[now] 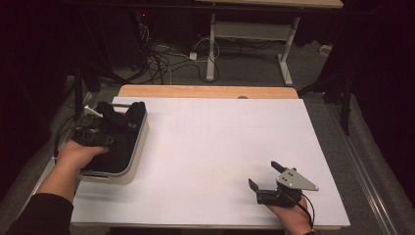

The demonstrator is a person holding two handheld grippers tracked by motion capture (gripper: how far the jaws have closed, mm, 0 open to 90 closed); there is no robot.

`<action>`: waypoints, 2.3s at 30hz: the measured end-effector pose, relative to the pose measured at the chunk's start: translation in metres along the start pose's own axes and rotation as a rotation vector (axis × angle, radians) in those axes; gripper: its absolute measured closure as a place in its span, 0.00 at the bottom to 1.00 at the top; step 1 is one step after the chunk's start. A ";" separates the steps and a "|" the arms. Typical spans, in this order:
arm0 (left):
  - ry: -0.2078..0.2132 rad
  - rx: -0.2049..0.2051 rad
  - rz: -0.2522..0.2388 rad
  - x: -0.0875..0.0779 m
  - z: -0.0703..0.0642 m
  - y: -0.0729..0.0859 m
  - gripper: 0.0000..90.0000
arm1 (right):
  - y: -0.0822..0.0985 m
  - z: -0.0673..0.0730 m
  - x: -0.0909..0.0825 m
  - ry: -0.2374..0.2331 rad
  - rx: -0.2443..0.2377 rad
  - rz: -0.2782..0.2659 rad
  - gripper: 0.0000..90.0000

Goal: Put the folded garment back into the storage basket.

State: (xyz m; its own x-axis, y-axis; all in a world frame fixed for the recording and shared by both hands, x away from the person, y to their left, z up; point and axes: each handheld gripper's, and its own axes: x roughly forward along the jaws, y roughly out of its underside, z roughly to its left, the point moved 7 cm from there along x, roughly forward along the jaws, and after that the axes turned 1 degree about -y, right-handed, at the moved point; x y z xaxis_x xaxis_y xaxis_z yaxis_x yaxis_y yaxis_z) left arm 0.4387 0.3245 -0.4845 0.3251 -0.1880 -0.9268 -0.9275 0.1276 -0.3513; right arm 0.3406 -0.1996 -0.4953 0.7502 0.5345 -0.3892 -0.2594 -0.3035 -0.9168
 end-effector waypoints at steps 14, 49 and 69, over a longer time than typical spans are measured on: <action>0.028 0.007 0.066 -0.005 -0.011 0.016 0.00 | -0.001 0.000 -0.005 -0.030 0.017 -0.044 0.05; -0.042 0.097 0.348 -0.004 -0.028 0.035 0.00 | 0.000 0.007 -0.001 -0.043 -0.003 -0.032 0.05; -0.015 0.099 0.331 -0.039 -0.057 0.021 0.00 | 0.009 -0.001 0.000 -0.003 0.048 -0.009 0.00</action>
State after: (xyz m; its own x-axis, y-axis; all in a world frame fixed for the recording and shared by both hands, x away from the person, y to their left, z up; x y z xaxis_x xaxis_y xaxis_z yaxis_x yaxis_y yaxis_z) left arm 0.3957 0.2792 -0.4484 0.0129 -0.1062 -0.9943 -0.9609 0.2737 -0.0417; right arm 0.3387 -0.2028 -0.5041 0.7510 0.5392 -0.3812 -0.2815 -0.2607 -0.9235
